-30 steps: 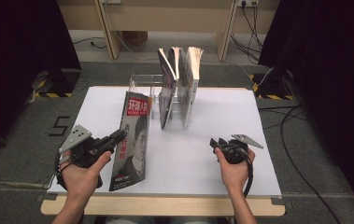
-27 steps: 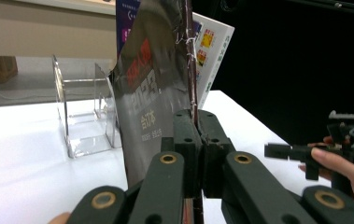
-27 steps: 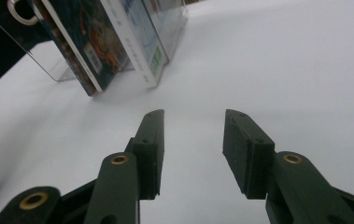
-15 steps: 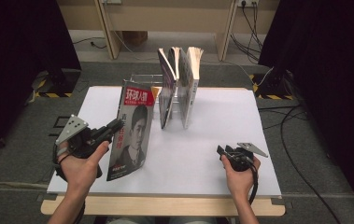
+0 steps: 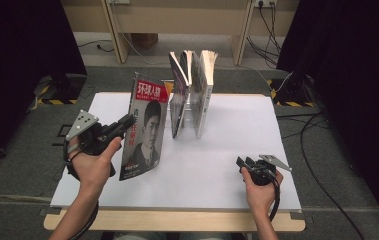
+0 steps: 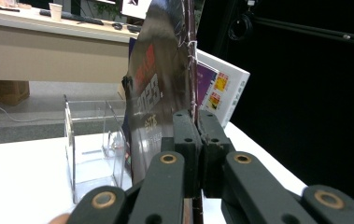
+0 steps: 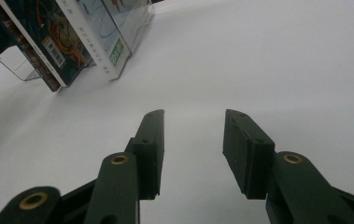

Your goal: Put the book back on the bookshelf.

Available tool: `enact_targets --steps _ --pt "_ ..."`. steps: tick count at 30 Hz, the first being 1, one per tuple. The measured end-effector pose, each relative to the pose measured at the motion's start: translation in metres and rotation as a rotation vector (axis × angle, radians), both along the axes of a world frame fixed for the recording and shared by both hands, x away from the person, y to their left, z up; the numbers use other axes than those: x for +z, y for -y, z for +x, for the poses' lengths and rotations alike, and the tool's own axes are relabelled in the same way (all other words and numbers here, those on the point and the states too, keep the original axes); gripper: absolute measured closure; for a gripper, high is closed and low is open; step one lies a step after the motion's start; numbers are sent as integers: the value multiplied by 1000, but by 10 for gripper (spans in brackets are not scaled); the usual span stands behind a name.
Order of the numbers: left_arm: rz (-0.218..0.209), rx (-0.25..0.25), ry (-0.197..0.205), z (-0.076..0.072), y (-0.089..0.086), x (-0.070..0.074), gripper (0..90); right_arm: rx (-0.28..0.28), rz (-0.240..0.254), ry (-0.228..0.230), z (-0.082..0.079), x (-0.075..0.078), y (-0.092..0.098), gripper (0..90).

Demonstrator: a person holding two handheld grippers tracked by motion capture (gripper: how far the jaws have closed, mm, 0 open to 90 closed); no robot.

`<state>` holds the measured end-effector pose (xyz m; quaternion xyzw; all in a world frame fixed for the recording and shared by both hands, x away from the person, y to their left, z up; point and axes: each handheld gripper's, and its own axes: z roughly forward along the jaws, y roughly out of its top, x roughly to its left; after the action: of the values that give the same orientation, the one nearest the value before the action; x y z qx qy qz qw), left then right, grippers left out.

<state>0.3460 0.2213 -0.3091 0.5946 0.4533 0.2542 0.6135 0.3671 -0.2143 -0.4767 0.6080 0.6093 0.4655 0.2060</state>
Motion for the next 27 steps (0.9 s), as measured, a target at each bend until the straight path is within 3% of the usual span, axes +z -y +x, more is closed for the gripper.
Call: enact_targets --steps 11,27 --pt "4 16 24 10 3 6 875 2 6 -6 -1 0 0 598" --pt "13 85 48 23 -2 14 875 2 8 -7 -4 1 -2 599"
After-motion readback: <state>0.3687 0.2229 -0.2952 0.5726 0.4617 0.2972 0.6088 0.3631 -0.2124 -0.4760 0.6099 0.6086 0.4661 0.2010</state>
